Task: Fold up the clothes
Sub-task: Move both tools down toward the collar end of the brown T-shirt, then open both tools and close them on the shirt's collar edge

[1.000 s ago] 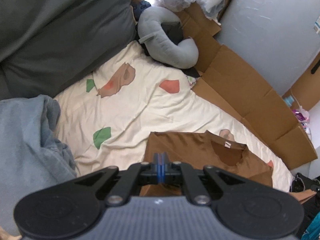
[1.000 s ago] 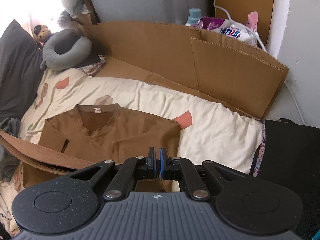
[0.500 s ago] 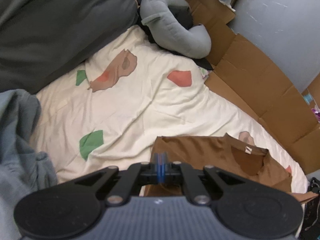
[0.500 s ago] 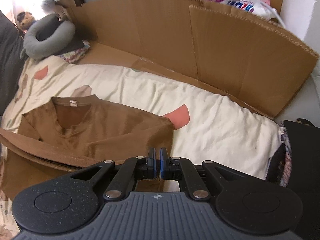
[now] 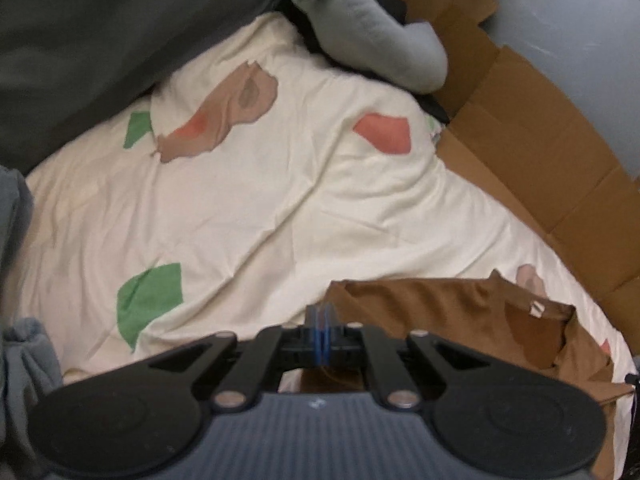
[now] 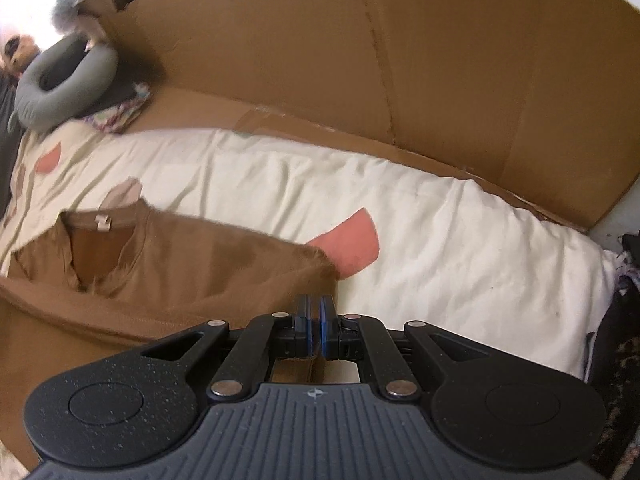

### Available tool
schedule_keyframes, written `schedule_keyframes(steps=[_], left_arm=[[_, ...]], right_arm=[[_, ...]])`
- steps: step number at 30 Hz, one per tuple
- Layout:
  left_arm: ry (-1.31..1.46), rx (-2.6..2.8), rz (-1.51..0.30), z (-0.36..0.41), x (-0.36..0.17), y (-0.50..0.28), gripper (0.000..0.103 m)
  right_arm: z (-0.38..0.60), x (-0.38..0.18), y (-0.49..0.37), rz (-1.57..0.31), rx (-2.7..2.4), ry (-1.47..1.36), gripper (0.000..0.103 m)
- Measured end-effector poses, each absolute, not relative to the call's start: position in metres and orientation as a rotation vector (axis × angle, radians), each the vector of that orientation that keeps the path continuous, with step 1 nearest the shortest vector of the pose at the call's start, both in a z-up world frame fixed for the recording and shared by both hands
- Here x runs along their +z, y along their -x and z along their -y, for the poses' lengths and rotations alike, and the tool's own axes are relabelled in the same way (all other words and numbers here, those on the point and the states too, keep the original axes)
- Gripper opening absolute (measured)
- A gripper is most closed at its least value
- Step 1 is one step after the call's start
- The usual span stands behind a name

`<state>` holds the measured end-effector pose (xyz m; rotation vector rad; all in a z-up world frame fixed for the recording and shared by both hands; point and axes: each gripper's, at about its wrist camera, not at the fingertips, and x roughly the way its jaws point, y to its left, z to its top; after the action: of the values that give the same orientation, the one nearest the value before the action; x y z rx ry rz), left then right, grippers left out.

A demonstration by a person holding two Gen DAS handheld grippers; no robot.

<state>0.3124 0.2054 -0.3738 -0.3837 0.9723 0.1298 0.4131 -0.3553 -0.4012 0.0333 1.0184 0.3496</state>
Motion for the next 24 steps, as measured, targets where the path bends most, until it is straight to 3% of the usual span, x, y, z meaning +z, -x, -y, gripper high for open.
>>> schedule_keyframes(steps=[10,12,13,15,16,18,24], left_arm=[[0.345,0.128,-0.918,-0.21,-0.365,-0.295,0.008],[0.34,0.124,-0.928,-0.209,-0.365,-0.291,0.02],[0.338,0.123,-0.933,-0.208,-0.365,-0.289,0.024],[0.329,0.123,-0.941,-0.205,-0.367,-0.286,0.048],[0.318,0.123,-0.944,-0.202,-0.369,-0.285,0.052],[0.295,0.114,-0.952,-0.197,-0.374,-0.283,0.054],[0.255,0.057,-0.997,-0.182,-0.386,-0.278,0.055]], right_arm=[[0.377,-0.395,-0.402,-0.947,0.313,-0.154,0.005],[0.373,-0.396,-0.398,-0.957,0.323,-0.142,0.007],[0.371,-0.397,-0.396,-0.961,0.328,-0.133,0.012],[0.367,-0.398,-0.392,-0.964,0.337,-0.118,0.038],[0.366,-0.399,-0.391,-0.969,0.342,-0.114,0.05],[0.363,-0.402,-0.388,-0.984,0.352,-0.113,0.051],[0.354,-0.407,-0.375,-1.007,0.394,-0.086,0.066]])
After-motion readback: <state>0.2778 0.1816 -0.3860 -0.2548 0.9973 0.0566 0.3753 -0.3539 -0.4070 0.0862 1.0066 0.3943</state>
